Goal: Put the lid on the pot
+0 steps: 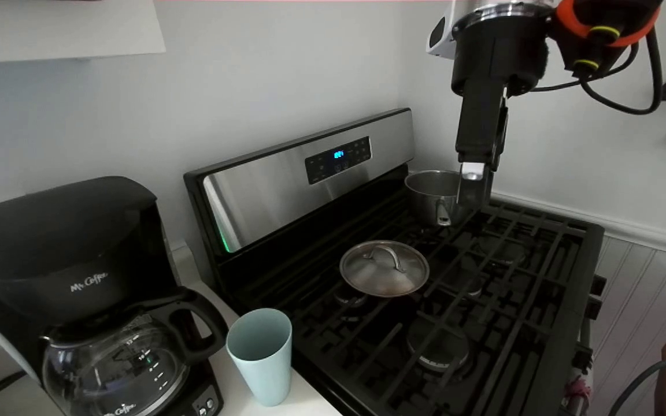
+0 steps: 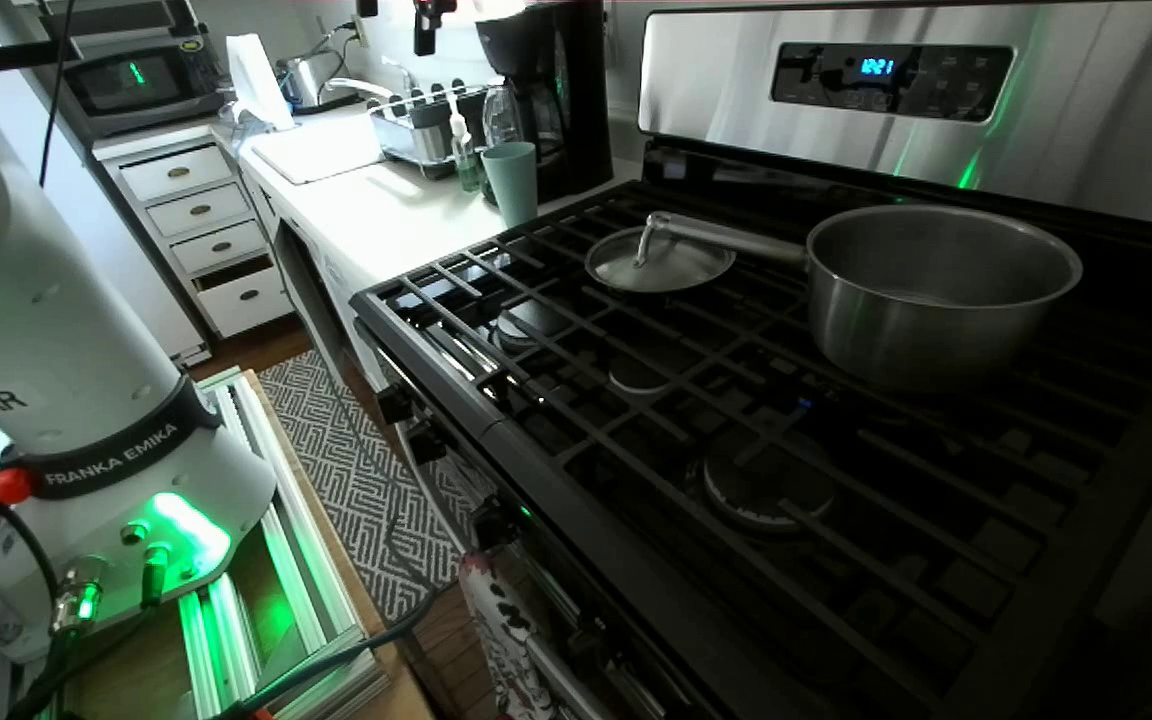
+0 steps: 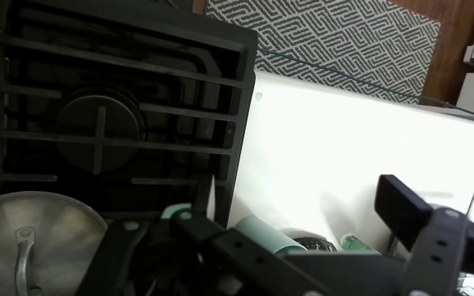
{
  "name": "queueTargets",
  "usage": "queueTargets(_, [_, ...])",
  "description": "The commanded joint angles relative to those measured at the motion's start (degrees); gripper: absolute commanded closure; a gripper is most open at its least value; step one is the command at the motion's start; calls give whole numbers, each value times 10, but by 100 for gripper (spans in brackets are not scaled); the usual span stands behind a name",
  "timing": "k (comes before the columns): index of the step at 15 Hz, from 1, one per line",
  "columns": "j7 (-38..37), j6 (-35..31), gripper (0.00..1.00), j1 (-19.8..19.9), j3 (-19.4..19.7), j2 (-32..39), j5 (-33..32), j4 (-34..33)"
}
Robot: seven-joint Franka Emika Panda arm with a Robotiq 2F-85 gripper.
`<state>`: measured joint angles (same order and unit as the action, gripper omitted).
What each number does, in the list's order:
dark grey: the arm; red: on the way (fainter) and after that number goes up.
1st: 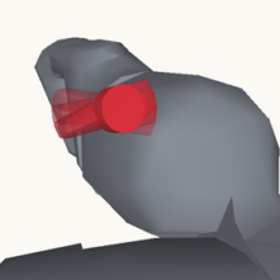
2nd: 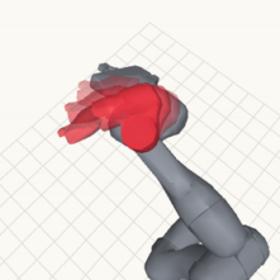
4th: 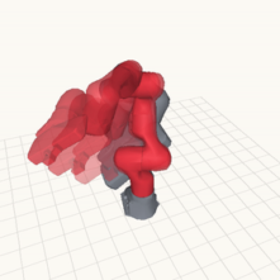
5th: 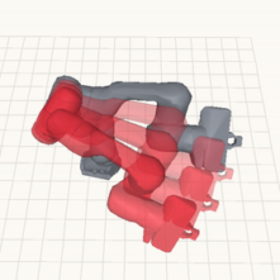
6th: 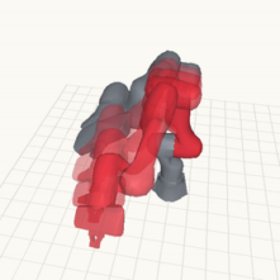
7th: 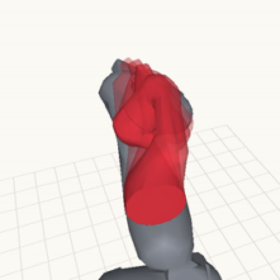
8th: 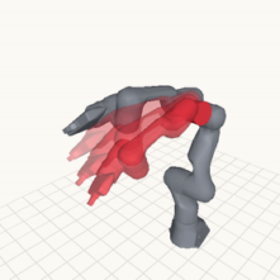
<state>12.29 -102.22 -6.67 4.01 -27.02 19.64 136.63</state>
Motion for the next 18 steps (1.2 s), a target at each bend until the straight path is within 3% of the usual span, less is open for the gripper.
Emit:
queueTargets(1, [3, 3, 0, 10, -8, 1, 3, -2])
queueTargets(11, [7, -44, 0, 8, -22, 124, 6, -51])
queueTargets(12, [3, -45, 0, 13, -23, 85, 0, -18])
queueTargets(18, [-12, -62, 0, 10, -37, 104, -10, -27])
